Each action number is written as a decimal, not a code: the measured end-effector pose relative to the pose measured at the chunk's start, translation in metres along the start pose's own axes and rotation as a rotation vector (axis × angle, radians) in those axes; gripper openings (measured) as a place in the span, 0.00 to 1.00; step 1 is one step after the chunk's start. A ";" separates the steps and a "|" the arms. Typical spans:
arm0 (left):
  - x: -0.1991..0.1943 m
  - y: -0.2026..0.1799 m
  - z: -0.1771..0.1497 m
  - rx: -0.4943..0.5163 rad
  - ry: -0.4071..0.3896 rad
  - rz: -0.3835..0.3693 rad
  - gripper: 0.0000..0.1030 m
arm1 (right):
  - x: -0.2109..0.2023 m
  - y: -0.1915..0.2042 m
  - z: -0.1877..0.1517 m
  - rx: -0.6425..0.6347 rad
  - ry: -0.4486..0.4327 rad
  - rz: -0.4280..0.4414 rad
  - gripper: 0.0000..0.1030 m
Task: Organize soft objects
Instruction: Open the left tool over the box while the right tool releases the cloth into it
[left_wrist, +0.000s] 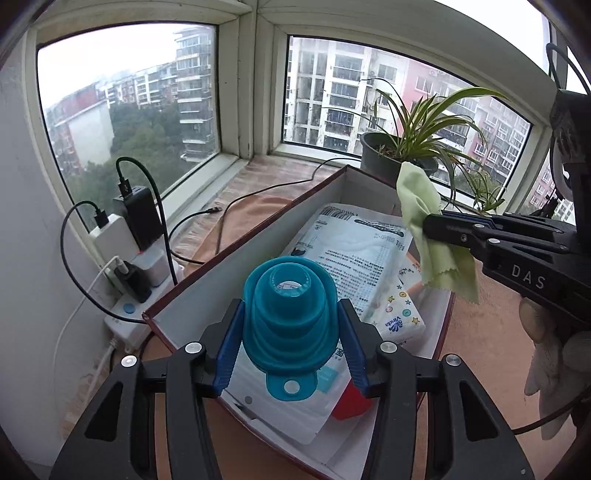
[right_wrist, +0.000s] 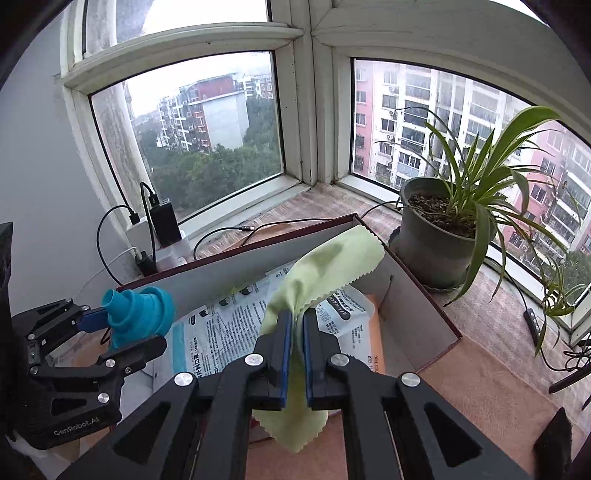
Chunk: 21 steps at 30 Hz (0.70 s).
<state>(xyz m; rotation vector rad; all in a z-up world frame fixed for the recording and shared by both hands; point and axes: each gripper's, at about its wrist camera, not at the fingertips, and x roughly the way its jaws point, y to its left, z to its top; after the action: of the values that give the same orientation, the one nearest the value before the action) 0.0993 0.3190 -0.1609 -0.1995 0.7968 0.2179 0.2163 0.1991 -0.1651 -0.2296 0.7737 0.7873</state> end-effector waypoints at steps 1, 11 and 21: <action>0.000 0.000 0.000 0.002 0.001 -0.002 0.50 | 0.002 0.000 0.001 0.004 0.001 -0.003 0.07; 0.002 0.001 0.004 0.011 0.007 -0.010 0.68 | -0.009 -0.006 0.002 0.042 -0.035 -0.021 0.51; -0.005 0.001 0.003 -0.016 0.008 -0.016 0.69 | -0.025 -0.021 -0.008 0.071 -0.044 -0.029 0.55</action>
<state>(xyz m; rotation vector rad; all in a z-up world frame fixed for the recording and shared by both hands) 0.0979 0.3201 -0.1550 -0.2222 0.8015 0.2082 0.2156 0.1668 -0.1547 -0.1594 0.7538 0.7344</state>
